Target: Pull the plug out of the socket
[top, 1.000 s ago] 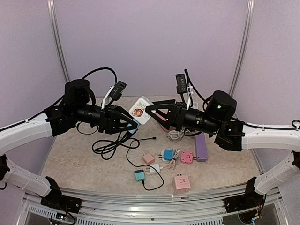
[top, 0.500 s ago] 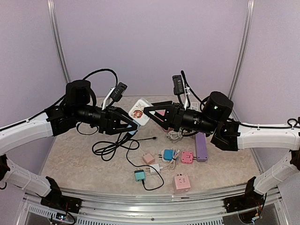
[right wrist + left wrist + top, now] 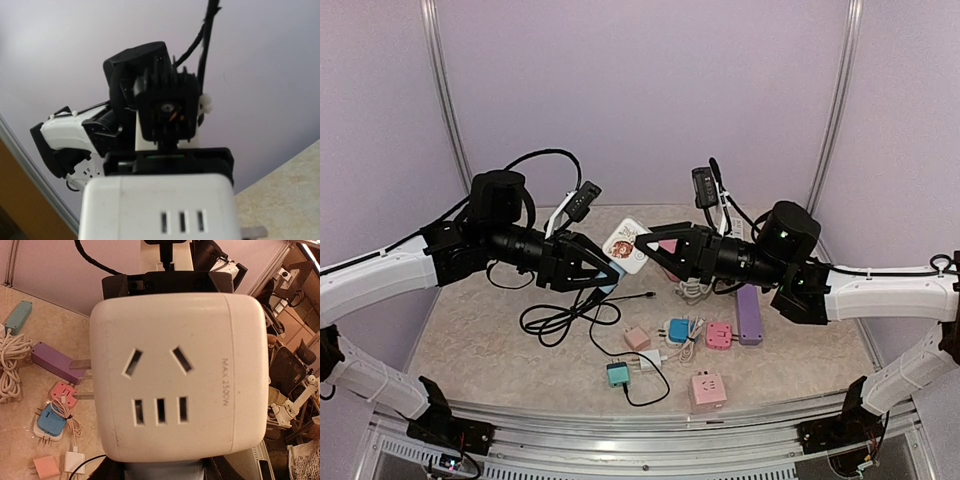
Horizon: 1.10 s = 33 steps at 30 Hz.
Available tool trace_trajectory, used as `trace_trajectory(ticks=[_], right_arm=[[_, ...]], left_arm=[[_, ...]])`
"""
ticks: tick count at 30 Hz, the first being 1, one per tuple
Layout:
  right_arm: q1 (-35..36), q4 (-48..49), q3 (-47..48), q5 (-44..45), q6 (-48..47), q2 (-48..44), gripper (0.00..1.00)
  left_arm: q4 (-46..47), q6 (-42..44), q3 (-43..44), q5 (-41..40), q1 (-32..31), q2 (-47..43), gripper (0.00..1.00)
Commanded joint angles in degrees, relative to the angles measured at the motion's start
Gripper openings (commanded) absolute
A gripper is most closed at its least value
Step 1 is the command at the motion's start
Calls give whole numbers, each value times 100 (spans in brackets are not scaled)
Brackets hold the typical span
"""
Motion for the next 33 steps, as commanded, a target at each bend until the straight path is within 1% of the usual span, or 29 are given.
trace_trajectory(ticks=[1, 6, 13, 19, 25, 29, 33], right_arm=[[-139, -81, -26, 182, -56, -148, 0], [-81, -313, -33, 396, -361, -203, 0], [316, -1146, 293, 711, -1311, -171, 0], [543, -1575, 489, 1120, -1740, -114, 0], [584, -1754, 548, 1454, -1837, -134, 0], [566, -2041, 615, 1894, -1629, -183, 0], [354, -1766, 478, 1612, -1173, -228, 0]], left_arm=[[112, 143, 115, 174, -120, -41, 0], [205, -59, 82, -6, 45, 31, 0], [444, -448, 61, 305, 341, 254, 0], [632, -701, -13, 503, 560, 276, 0], [631, -714, -23, 510, 620, 254, 0], [608, -553, -7, 452, 604, 243, 0], [561, -440, -21, 422, 587, 173, 0]])
